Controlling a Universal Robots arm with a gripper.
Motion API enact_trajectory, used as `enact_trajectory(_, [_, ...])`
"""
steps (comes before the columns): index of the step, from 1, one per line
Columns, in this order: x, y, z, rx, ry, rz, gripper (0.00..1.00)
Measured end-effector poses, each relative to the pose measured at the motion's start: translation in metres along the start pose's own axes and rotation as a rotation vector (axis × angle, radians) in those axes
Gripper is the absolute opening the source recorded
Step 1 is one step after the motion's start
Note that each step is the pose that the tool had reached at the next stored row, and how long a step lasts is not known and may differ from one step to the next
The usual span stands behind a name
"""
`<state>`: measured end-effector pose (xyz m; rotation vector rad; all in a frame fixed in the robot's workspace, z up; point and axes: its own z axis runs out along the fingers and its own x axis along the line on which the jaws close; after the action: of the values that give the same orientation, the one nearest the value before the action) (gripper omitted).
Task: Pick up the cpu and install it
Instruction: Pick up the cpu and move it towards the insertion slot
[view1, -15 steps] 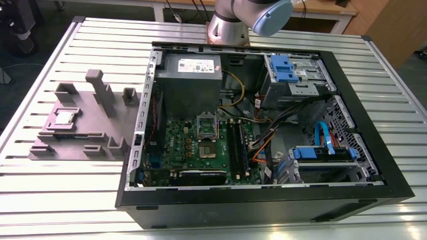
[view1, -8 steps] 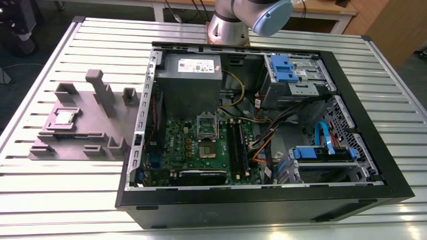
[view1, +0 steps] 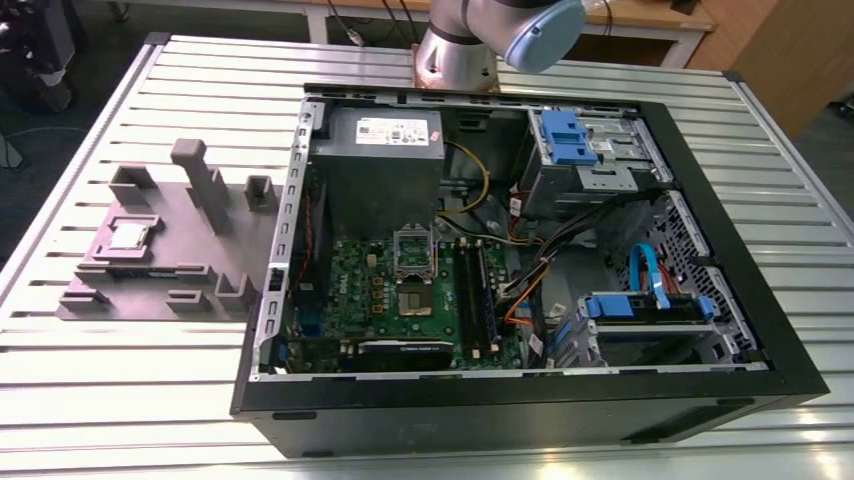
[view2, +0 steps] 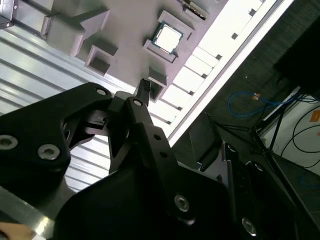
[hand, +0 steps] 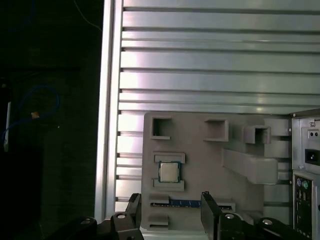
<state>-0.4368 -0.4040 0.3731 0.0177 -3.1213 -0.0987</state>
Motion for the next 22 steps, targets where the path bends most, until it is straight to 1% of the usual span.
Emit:
enact_trajectory(1, [-0.0001,-0.003,0.0048,-0.0002,0.0,0.0,0.59])
enact_trajectory(3, [-0.0001,-0.0091,0.008,0.0,0.0001,0.0,0.59])
enact_trajectory(5, [-0.0002,-0.0123,0.0115,-0.0002,-0.0002,0.0,0.59])
enact_trajectory(11, [-0.0003,-0.0135,0.022,-0.0005,-0.0001,0.0,0.59])
enact_trajectory(14, [-0.0006,-0.0137,0.0248,-0.0007,0.0002,-0.001,0.59])
enact_trajectory(15, [-0.0056,-0.0147,0.0389,-0.0008,0.0007,-0.011,0.59])
enact_trajectory(22, [-0.0078,-0.0151,0.0449,-0.0008,0.0009,-0.015,0.59])
